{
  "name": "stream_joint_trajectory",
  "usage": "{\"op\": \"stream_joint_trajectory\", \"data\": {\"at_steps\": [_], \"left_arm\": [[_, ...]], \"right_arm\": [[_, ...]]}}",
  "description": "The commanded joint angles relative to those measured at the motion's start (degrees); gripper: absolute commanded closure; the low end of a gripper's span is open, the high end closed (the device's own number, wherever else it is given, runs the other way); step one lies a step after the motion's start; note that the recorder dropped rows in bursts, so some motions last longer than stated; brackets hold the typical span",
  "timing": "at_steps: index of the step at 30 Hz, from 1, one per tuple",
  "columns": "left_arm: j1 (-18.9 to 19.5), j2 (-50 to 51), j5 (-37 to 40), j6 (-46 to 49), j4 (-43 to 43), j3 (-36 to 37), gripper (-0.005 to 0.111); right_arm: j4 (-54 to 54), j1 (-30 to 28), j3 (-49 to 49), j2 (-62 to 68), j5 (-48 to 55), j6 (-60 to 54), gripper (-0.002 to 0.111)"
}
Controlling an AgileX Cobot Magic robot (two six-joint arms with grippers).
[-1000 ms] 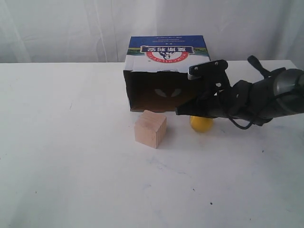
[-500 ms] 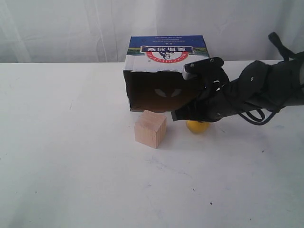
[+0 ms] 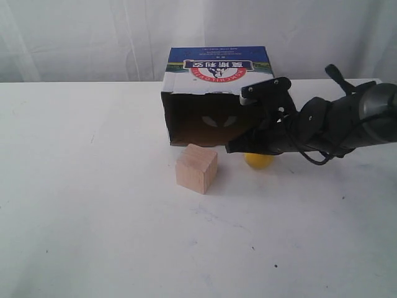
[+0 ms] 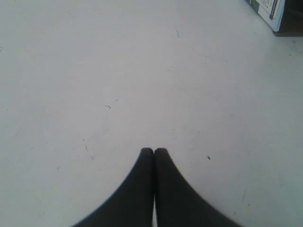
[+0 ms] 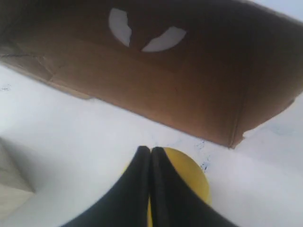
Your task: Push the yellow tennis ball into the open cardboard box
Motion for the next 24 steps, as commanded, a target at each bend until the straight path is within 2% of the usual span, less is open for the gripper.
{"op": "stream_joint_trajectory", "data": {"at_steps": [1,12,17,22,24], "left_arm": [[-0.3,-0.3,0.1,-0.2,0.0,0.2,0.107],[-0.3,-0.3,0.1,-0.2,0.0,0.2,0.107],[-0.3,-0.3,0.1,-0.2,0.0,0.2,0.107],[-0.3,-0.3,0.1,-0.2,0.0,0.2,0.107],[-0.3,-0.3,0.1,-0.2,0.0,0.2,0.107]], "right_arm": [[-0.2,-0.5,-1.3,1.3,2.7,0.0,0.108],[-0.2,-0.5,-5.6,1.1,3.5,0.0,0.108],[-0.3,-0.5,-5.7,-3.1,4.7,0.0,0.108],[-1.0,-0.7,-5.7,-8.0,24.0,-0.2,0.108],[-4.4,-0.7,-5.7,-8.4,30.4,1.4,0.108]]}}
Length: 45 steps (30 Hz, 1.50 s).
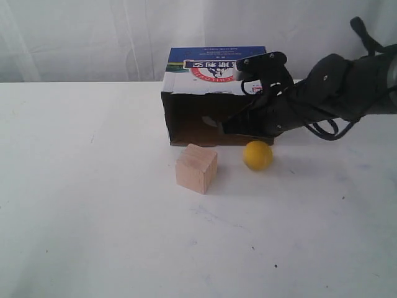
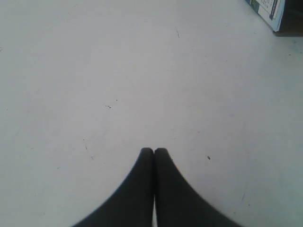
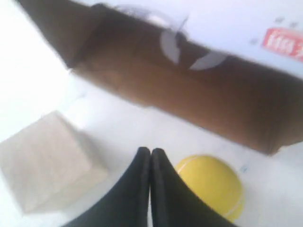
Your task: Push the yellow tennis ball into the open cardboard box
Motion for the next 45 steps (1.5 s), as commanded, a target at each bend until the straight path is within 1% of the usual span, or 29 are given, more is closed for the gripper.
{"op": "stream_joint_trajectory", "data": {"at_steps": [1,4,6,8,10,15,21,24,30,32,36,40,43,45], "left_arm": [[-0.3,-0.3,0.1,-0.2,0.0,0.2,0.107],[-0.3,-0.3,0.1,-0.2,0.0,0.2,0.107],[-0.3,-0.3,0.1,-0.2,0.0,0.2,0.107],[-0.3,-0.3,0.1,-0.2,0.0,0.2,0.107],[-0.3,-0.3,0.1,-0.2,0.0,0.2,0.107],[-0.3,-0.3,0.1,-0.2,0.0,0.2,0.107],[-0.3,-0.3,0.1,-0.2,0.0,0.2,0.107],[-0.3,-0.3,0.1,-0.2,0.0,0.2,0.107],[-0.3,-0.3,0.1,-0.2,0.0,0.2,0.107],[-0.3,-0.3,0.1,-0.2,0.0,0.2,0.107],[-0.3,-0.3,0.1,-0.2,0.0,0.2,0.107],[-0.3,-0.3,0.1,-0.2,0.0,0.2,0.107],[-0.3,-0.3,0.1,-0.2,0.0,0.2,0.107],[-0.3,-0.3,0.1,-0.2,0.0,0.2,0.107]], "right_arm": [[-6.0,-0.6,-0.2,-1.7,14.9,4.1,0.108],[-15.9,-0.6,-0.2,-1.7,17.4,12.7,0.108],[-25.8,-0.6,-0.2,-1.7,19.3,19.9,0.108],[-31.4,-1.0,-0.2,-1.7,22.1,25.3,0.108],[-34.0,-1.0,0.1,-1.6,22.4,27.1,0.108],[-33.2,-1.0,0.1,0.6,19.3,27.2,0.108],[-32.8,-1.0,0.1,5.0,18.6,27.2,0.108],[-32.8,-1.0,0.0,6.5,13.0,26.6,0.108],[-32.8,-1.0,-0.4,7.4,-7.7,20.4,0.108],[-32.8,-1.0,-1.3,6.6,-11.4,19.5,0.108],[-32.8,-1.0,-2.1,3.5,-9.3,20.5,0.108],[-32.3,-1.0,-2.1,1.9,-0.6,20.7,0.108],[-26.5,-0.6,-1.6,2.6,2.5,21.9,0.108],[-21.9,0.7,-1.5,3.7,2.1,17.4,0.108]]}}
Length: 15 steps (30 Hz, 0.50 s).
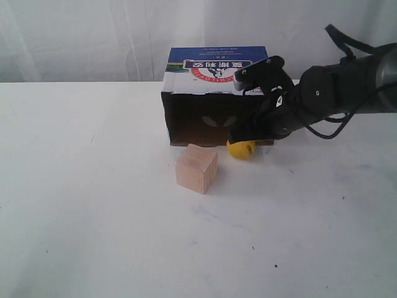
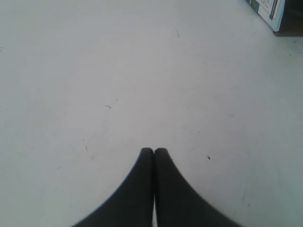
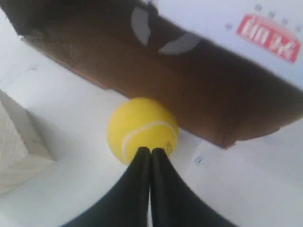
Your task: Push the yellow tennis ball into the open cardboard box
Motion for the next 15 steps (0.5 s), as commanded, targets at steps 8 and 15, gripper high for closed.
{"op": "stream_joint_trajectory", "data": {"at_steps": [8,15], "left_arm": [[-0.3,-0.3,0.1,-0.2,0.0,0.2,0.107],[-0.3,-0.3,0.1,-0.2,0.0,0.2,0.107]], "right_arm": [[13.1,3.6,-4.4,12.1,-7.4,-9.6,0.108],[13.0,3.6,-8.1,13.1,-15.4,-7.3,0.108]]}}
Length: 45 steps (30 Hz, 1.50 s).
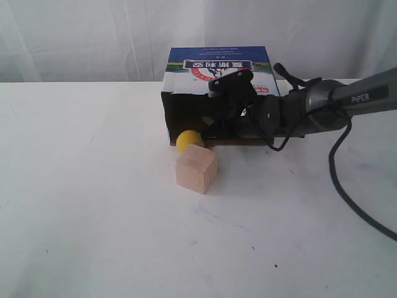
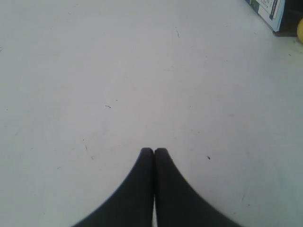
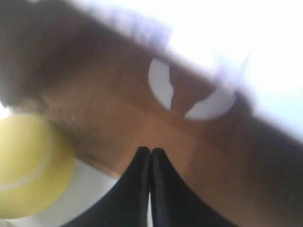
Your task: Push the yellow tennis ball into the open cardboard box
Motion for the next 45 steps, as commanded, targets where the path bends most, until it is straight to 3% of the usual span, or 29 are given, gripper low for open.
{"op": "stream_joint_trajectory", "data": {"at_steps": [1,8,12,14,15,20,23,25,29,32,34,36,38,42,45], "left_arm": [[-0.3,-0.3,0.2,0.8,0.6,0.2,0.107],[-0.3,-0.3,-0.3,4.8,0.7,0.2,0.107],[-0.3,-0.3,-5.8,10.8,4.1,0.2,0.107],[-0.3,-0.3,-16.5,0.6,-4.7,0.2,0.107],[-0.3,-0.3,-21.0,-12.8,-13.9,0.2,0.107],[-0.3,-0.3,-23.5,-31.3,-16.2,0.2,0.107],[-0.3,-0.3,-24.7,-35.4,-16.2,0.2,0.107],[0.0,-0.3,-29.8,-34.0,-16.2,0.2,0.107],[1.1,3.2,-40.1,-20.2,-18.8,0.2,0.107],[1.7,16.5,-47.5,-8.3,-20.0,0.2,0.107],[1.7,26.8,-55.3,-7.4,-19.1,-0.1,0.107],[1.7,40.2,-57.2,-7.4,-13.3,-6.9,0.107],[1.7,53.9,-53.0,-7.5,-1.3,-16.0,0.107],[1.7,78.3,-36.2,-19.8,24.2,-39.7,0.107],[1.7,91.2,-24.1,-29.3,26.5,-53.2,0.107]], "right_arm": [[0.2,-0.1,-0.5,-2.7,4.0,1.3,0.108],[-5.0,-4.2,-0.3,-9.4,22.9,1.3,0.108],[-5.8,-6.3,-0.3,-10.4,30.2,1.3,0.108],[-6.9,-7.1,-0.3,-11.5,33.9,1.3,0.108],[-8.6,-7.6,-0.3,-12.5,35.9,1.3,0.108],[-13.7,-9.8,-0.3,-17.0,42.8,1.3,0.108],[-17.0,-11.8,-0.3,-19.0,45.4,1.7,0.108],[-17.0,-13.6,-0.3,-19.9,45.0,3.1,0.108],[-15.3,-15.7,-0.3,-20.3,44.6,5.7,0.108],[-9.5,-15.9,-0.3,-20.3,44.5,3.5,0.108],[-1.6,-15.9,-0.3,-20.3,44.7,-1.0,0.108],[4.5,-15.9,-0.3,-20.3,46.1,-5.3,0.108],[7.8,-15.9,-0.4,-20.3,47.6,-5.8,0.108],[8.5,-15.9,-0.4,-20.3,50.9,-5.8,0.108],[7.9,-15.9,-0.4,-20.3,52.2,-5.8,0.108]]}}
